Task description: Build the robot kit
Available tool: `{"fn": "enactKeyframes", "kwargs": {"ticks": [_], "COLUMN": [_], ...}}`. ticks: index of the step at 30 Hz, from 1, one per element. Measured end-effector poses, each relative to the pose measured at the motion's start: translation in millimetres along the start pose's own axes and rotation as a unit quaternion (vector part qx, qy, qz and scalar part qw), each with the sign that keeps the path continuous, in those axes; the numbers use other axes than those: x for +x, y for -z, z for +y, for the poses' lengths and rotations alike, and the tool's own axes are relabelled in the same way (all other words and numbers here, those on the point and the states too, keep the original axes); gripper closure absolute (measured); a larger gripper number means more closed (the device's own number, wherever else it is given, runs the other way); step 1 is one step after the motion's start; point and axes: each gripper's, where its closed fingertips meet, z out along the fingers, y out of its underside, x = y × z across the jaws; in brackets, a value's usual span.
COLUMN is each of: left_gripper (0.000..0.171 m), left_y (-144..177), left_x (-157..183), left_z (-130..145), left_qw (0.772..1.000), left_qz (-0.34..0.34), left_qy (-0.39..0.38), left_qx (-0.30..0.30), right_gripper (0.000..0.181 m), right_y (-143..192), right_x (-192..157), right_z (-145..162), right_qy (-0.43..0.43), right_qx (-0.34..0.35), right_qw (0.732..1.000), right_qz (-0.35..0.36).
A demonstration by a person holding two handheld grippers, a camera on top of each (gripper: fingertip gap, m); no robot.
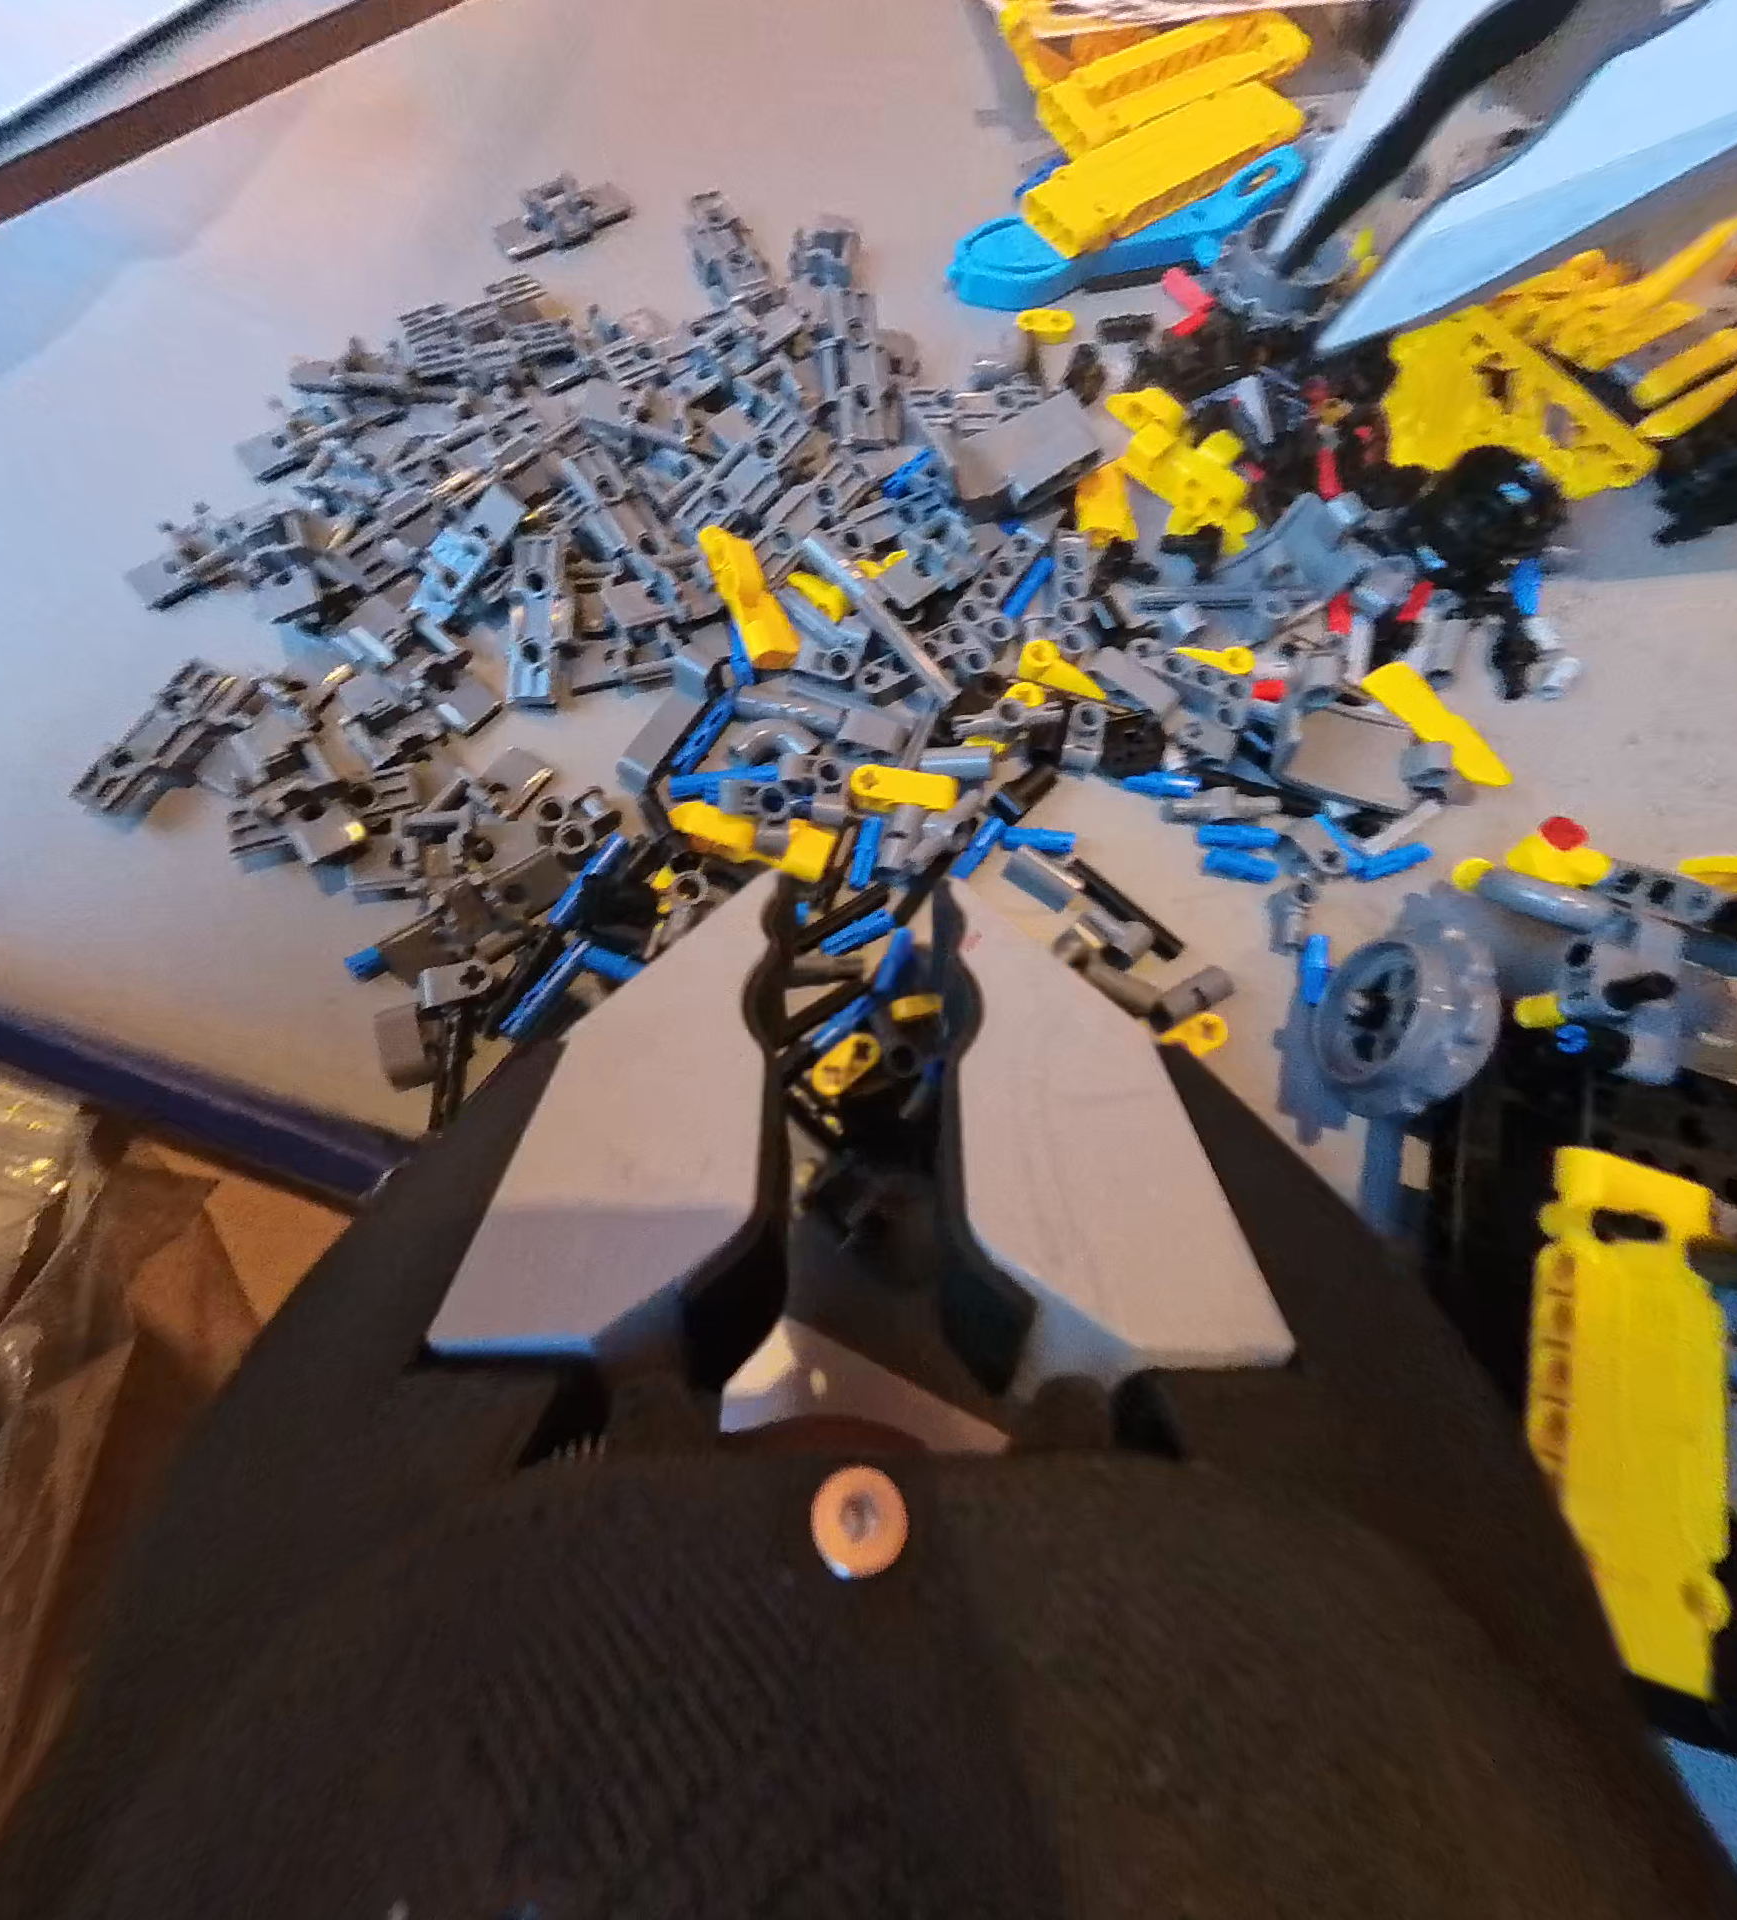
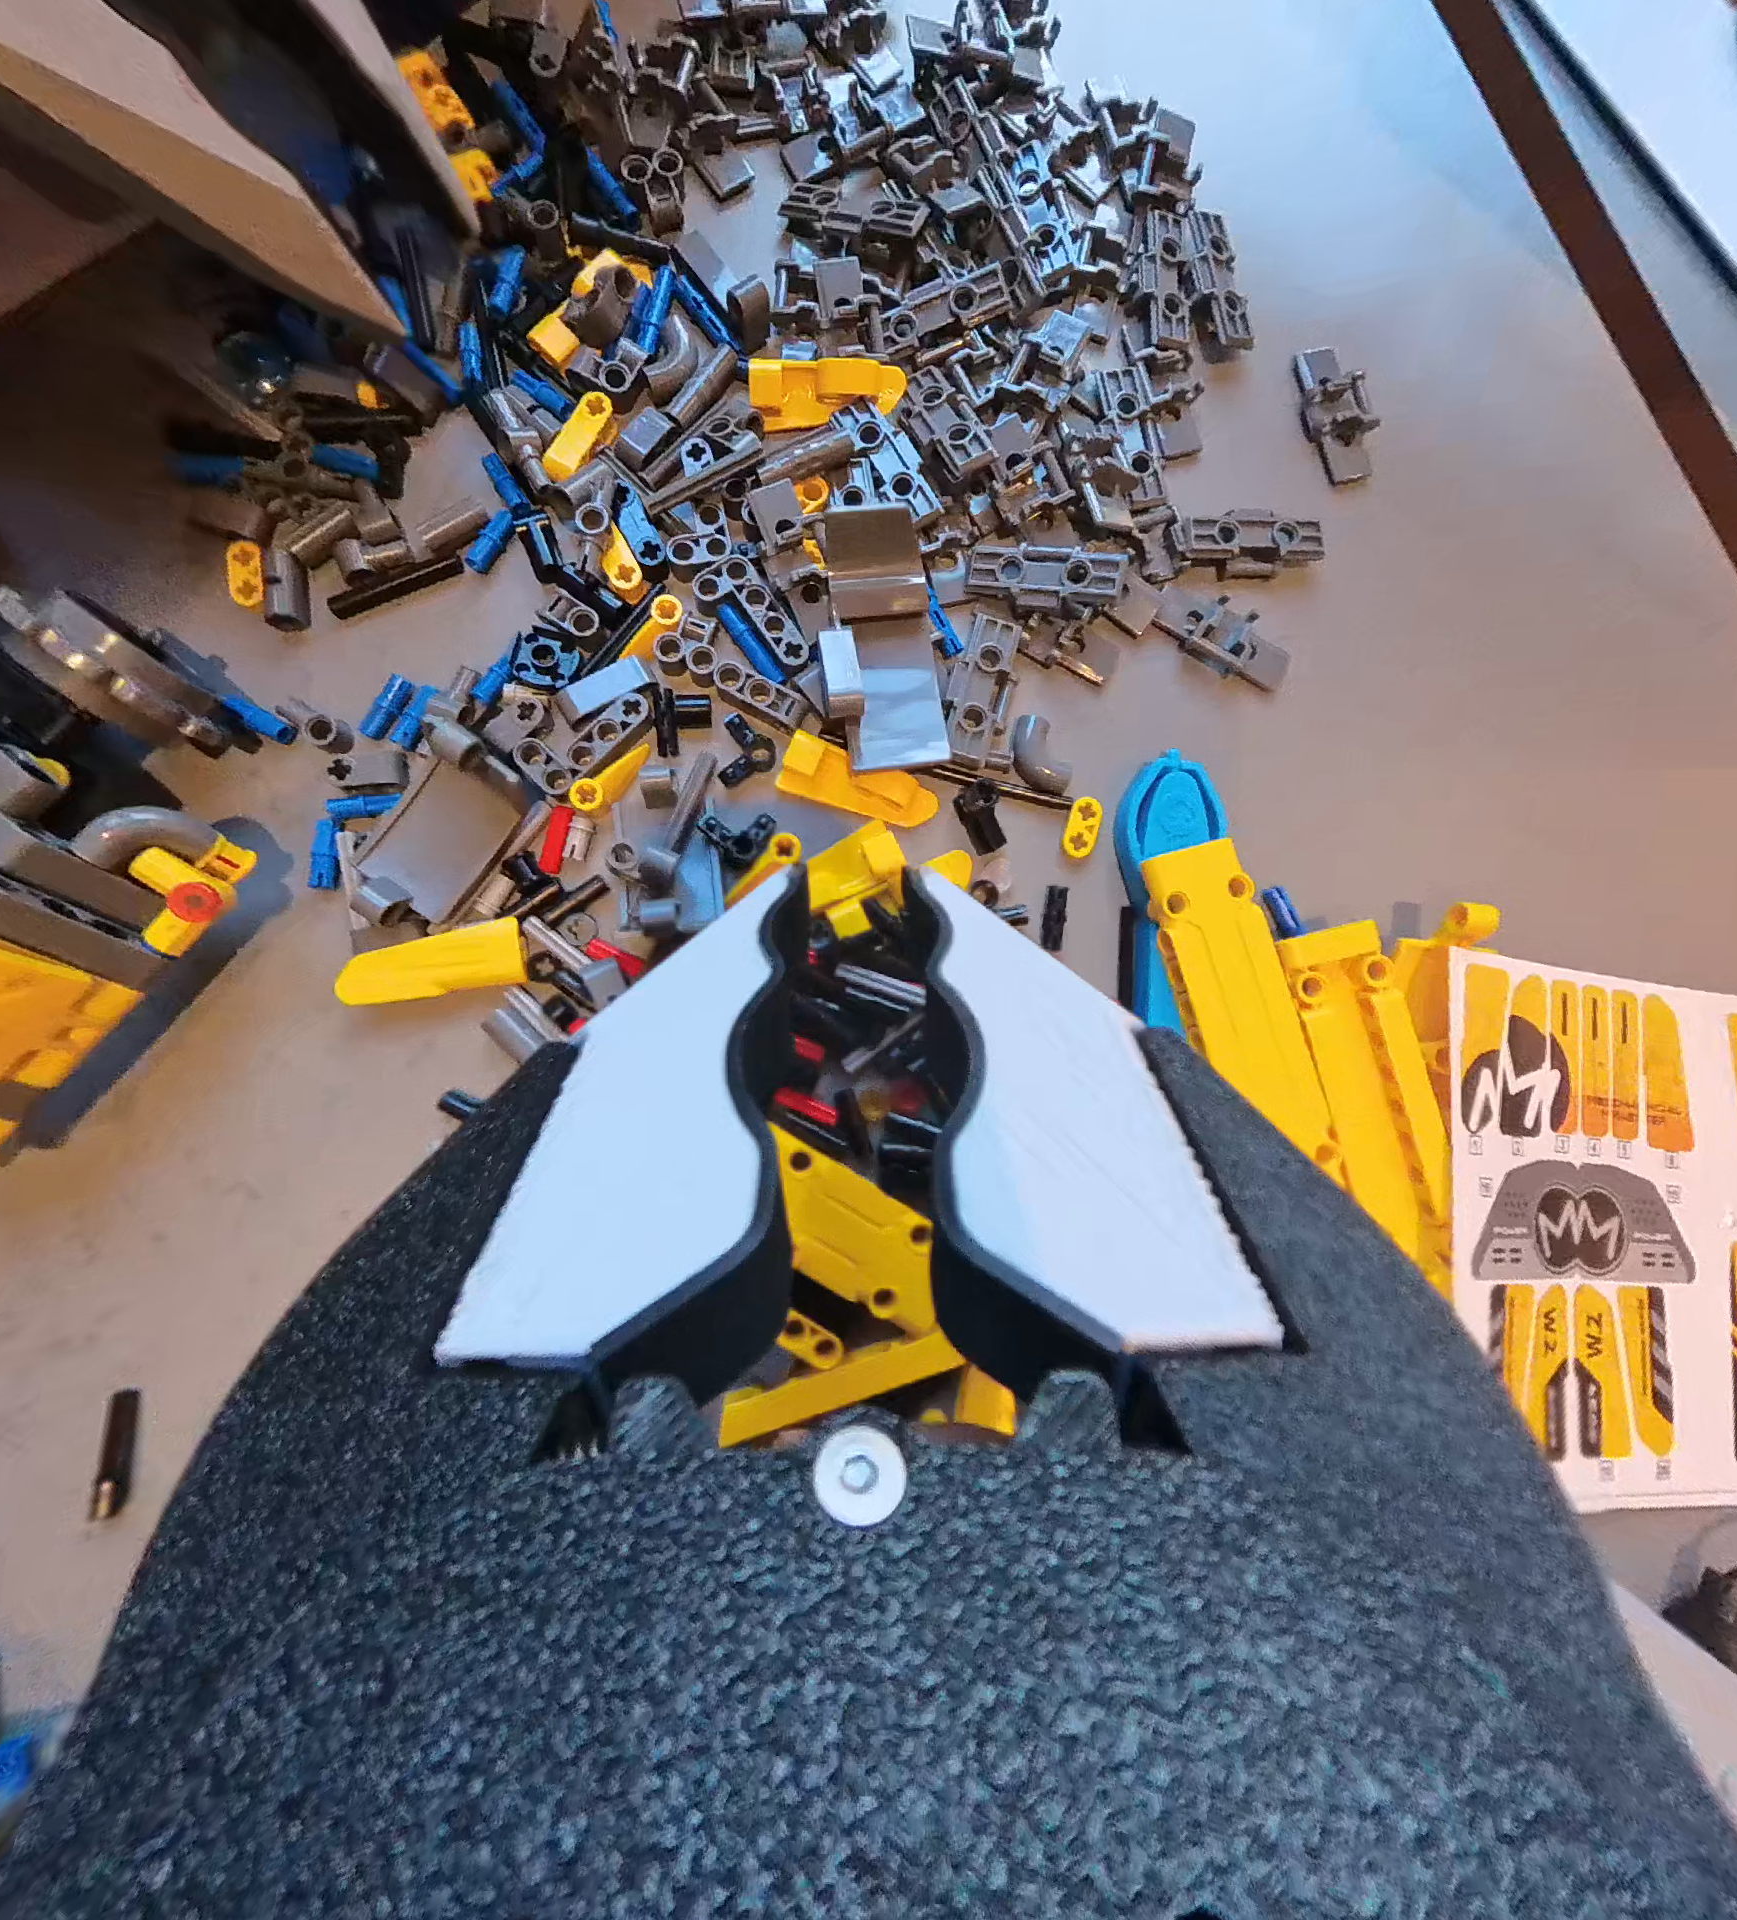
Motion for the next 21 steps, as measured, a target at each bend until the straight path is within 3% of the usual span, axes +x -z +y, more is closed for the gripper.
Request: {"fn": "enactKeyframes", "kwargs": {"ticks": [4,9,13,16,21], "left_gripper": [0.153,0.169,0.167,0.159,0.150], "left_y": [-8.0,-17.7,-20.6,-21.3,-21.0], "left_x": [14.0,12.6,8.3,4.0,7.6], "left_z": [-9.7,-32.7,-43.9,-40.6,-13.0], "left_qw": [0.999,0.995,0.998,0.999,0.996], "left_qz": [0.035,0.012,0.002,-0.019,0.000], "left_qy": [-0.024,-0.092,-0.063,-0.044,-0.042], "left_qx": [-0.014,-0.035,-0.028,-0.020,-0.076], "right_gripper": [0.165,0.168,0.170,0.169,0.164], "right_y": [4.9,21.3,34.8,43.8,29.0], "right_x": [4.9,5.4,15.7,39.0,27.6], "right_z": [-1.0,4.5,15.0,26.2,54.1], "right_qy": [0.007,0.018,-0.014,-0.058,-0.078], "right_qx": [0.040,0.068,0.087,0.090,0.022], "right_qw": [0.999,0.997,0.995,0.990,0.996], "right_qz": [0.011,0.035,0.056,0.091,0.036]}}
